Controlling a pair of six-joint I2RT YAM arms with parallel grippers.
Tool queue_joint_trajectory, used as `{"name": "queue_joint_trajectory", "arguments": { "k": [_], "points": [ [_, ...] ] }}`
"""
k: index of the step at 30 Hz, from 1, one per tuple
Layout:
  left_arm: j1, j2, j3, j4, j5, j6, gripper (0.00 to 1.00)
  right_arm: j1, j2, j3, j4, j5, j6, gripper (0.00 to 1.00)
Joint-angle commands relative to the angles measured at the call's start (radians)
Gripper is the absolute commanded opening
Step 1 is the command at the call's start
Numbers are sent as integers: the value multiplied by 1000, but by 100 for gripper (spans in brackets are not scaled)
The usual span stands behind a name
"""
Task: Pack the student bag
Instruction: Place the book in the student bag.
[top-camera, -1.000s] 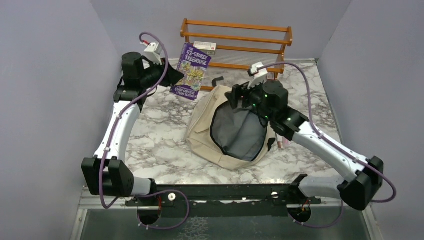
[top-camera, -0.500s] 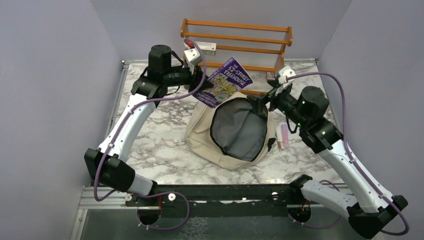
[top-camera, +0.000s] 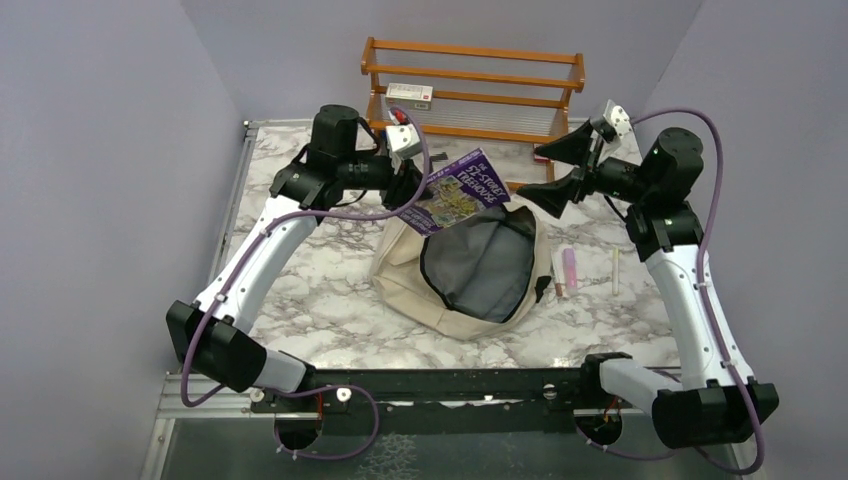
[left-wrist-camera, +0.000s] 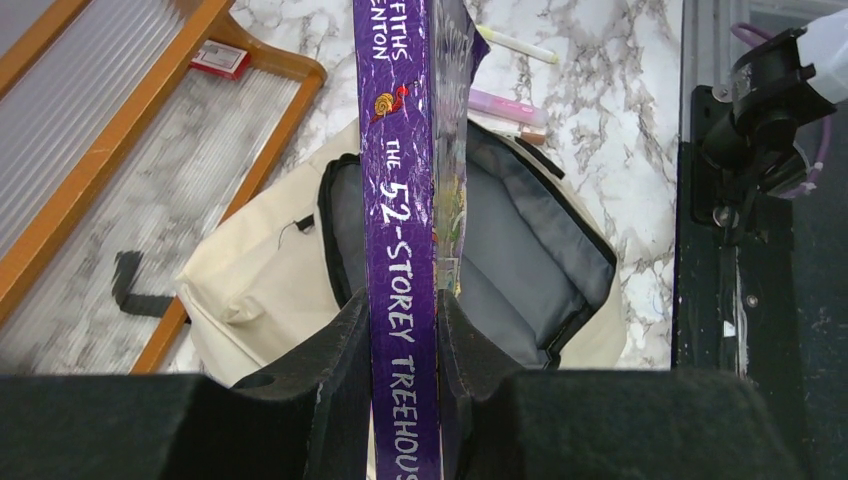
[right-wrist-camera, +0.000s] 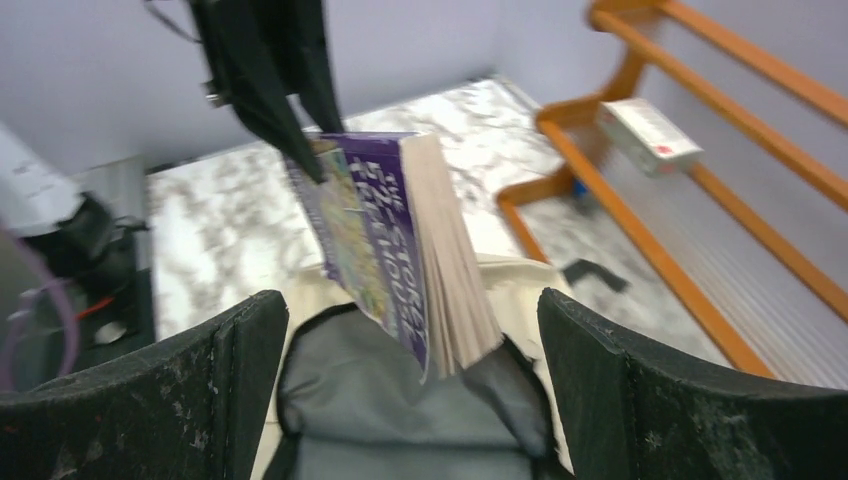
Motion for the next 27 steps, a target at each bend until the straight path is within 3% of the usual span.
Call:
{"name": "queue_joint_trajectory", "arguments": {
  "k": [1,10,18,27],
  "points": [
    [-40,-52,21,15,63,59,0,-12,52,36,176,-374,110,100],
    [-142,-12,85,-95,106,132,0,-13,126,99,201,-439,57,100],
    [-167,-4,102,-103,92,139,0,-2,164,87,180,-520,80,97],
    [-173,6,119,-103,76,140,0,82,202,88,-164,-393,-163,88]
  ]
}}
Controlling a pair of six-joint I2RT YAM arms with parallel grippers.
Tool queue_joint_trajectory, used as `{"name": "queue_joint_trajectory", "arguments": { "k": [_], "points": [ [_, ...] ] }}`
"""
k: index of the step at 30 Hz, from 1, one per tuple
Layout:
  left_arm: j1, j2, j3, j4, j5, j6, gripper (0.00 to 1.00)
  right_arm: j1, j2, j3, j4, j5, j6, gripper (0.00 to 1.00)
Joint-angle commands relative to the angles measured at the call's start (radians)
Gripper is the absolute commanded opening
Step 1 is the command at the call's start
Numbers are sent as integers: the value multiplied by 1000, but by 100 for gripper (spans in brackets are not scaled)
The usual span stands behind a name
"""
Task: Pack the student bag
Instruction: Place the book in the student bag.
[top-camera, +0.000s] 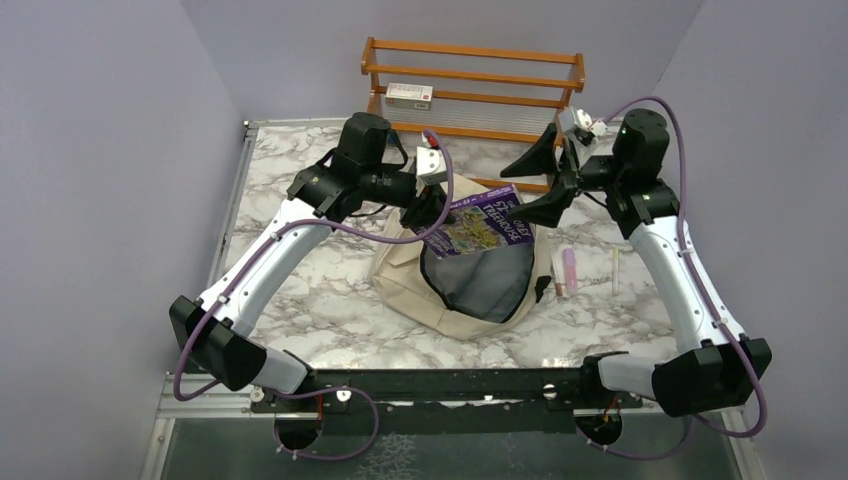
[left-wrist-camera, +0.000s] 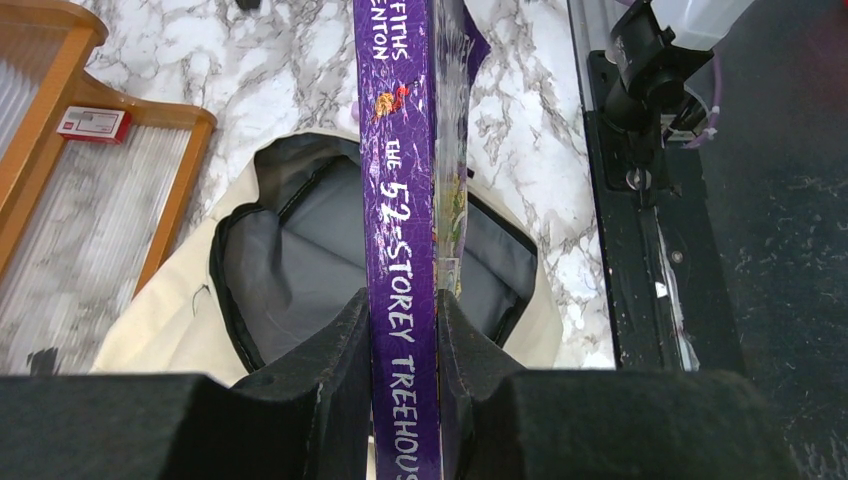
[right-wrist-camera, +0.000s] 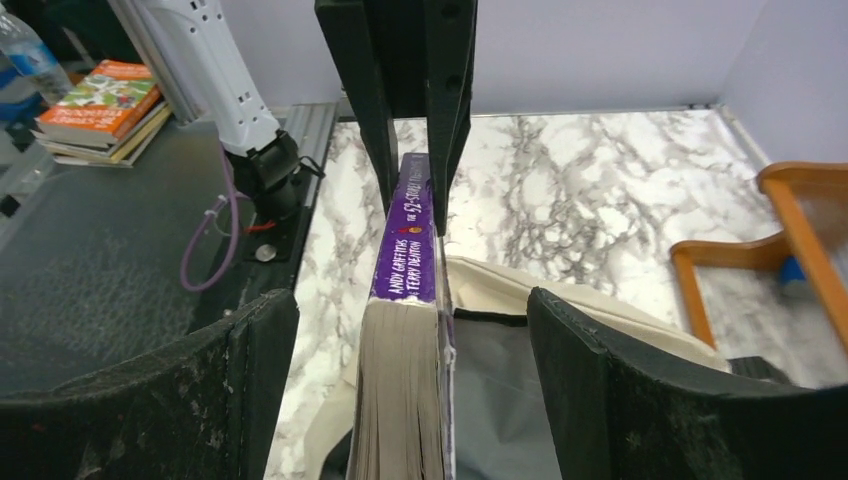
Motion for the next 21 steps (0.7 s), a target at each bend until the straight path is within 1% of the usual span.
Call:
{"name": "queue_joint_trajectory", "arguments": {
  "k": [1,6,8,17,21],
  "points": [
    [-7,-8,56,26,24,26,0,27,31,-5,-179,68,-116,86],
    [-8,-20,59,26,16,33,0,40,33,-51,-179,88,-119,81],
    [-8,-25,59,24,6,37,0,47,36,-76,-212,112,-148,76],
    [-7,-19,62,24,-14,43,0,80,69,-76,-289,127,-204,65],
    [-8,-9,61,24,-11,40,0,86,78,-76,-293,116,-210,56]
  ]
}}
